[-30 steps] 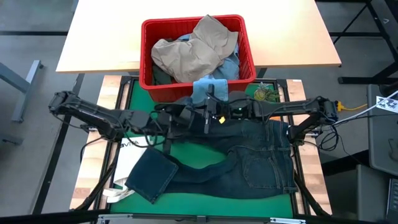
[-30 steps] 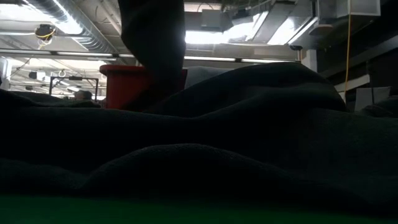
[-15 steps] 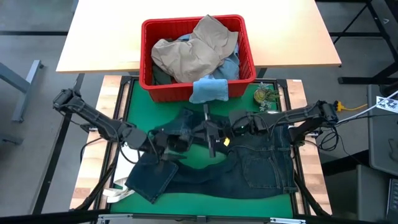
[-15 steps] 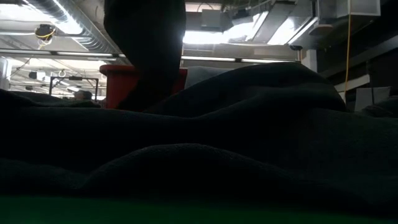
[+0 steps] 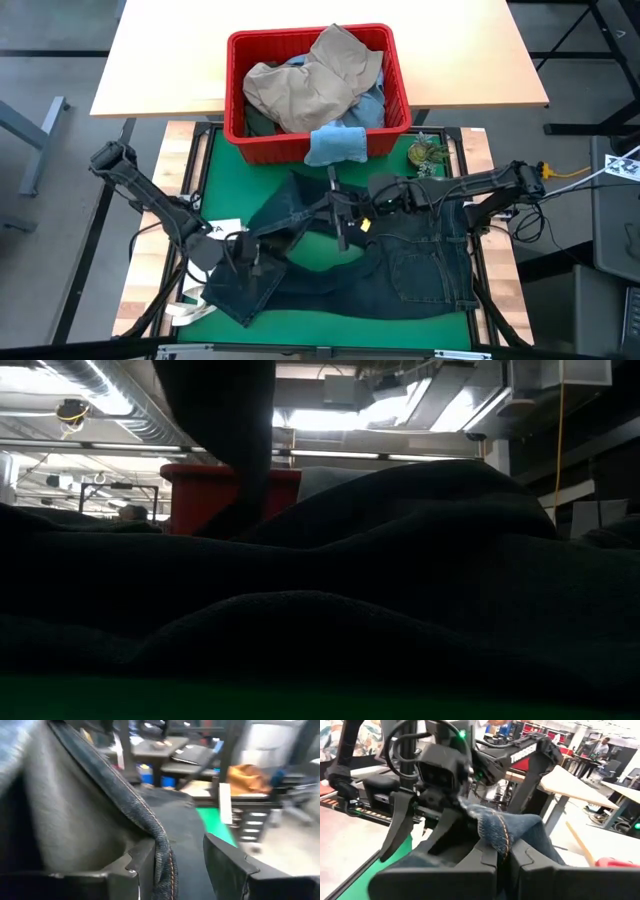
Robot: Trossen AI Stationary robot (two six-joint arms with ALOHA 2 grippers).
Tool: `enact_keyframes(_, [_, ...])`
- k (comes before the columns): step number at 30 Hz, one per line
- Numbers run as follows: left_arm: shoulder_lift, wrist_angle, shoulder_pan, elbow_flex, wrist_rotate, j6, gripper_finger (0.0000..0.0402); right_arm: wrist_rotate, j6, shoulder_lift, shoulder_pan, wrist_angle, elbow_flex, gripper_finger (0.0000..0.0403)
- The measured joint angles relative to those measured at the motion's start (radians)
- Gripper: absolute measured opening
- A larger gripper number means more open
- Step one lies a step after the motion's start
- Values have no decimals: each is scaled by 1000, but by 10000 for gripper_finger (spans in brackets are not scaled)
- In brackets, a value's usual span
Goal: Fold Laundry from Bin
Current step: Fold the dark blue pants
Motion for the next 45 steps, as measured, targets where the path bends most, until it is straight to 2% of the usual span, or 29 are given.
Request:
enact_keyframes(3, [-21,9,12,-1,-101,102,148,5,0,0,0,-32,0,4])
enact_keyframes(7, [-55,125,32,-1,-137,273,148,103,-1,0,1,-56,0,5])
enact_keyframes(11, [-84,286,46,-1,-67,432,148,210,-1,0,-11,-77,0,5])
enact_keyframes(16, [-118,339,47,-1,59,478,148,248,1,0,-53,-59,-2,5])
enact_keyframes(22, [-131,338,45,-1,72,487,149,227,30,1,-107,-59,-2,5])
enact_keyframes(30, [-170,426,59,-1,97,627,149,218,39,11,-155,-51,-2,5])
enact_keyframes(34, [-180,482,79,-1,146,636,149,204,63,24,-168,-36,-2,5])
enact_keyframes(38, [-184,475,113,0,189,562,149,204,64,38,-171,-2,-3,5])
enact_keyframes(41, [-183,393,137,3,189,472,149,201,79,42,-174,24,-7,5])
enact_keyframes(45, [-181,205,166,3,178,340,149,201,82,41,-174,54,-6,5])
